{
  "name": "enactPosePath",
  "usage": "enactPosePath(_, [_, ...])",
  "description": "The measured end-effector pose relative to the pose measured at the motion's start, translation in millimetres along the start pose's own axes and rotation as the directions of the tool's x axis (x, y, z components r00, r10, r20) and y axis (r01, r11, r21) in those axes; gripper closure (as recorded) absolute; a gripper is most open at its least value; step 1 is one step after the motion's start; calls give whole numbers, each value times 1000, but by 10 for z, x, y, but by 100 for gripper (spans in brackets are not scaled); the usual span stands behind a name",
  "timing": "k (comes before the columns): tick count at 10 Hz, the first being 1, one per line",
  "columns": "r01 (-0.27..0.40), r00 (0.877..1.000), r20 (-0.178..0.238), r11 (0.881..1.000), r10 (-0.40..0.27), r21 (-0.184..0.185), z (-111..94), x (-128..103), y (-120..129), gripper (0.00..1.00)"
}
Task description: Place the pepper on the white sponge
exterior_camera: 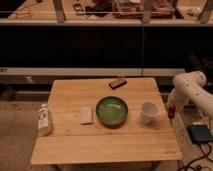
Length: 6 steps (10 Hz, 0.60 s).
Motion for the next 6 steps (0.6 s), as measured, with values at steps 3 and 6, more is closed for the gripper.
enactPosePath(3, [86,990,-110,996,-84,9,-648,337,-781,78])
enactPosePath(6, [194,967,-180,979,-179,70,-919,346,-1986,78])
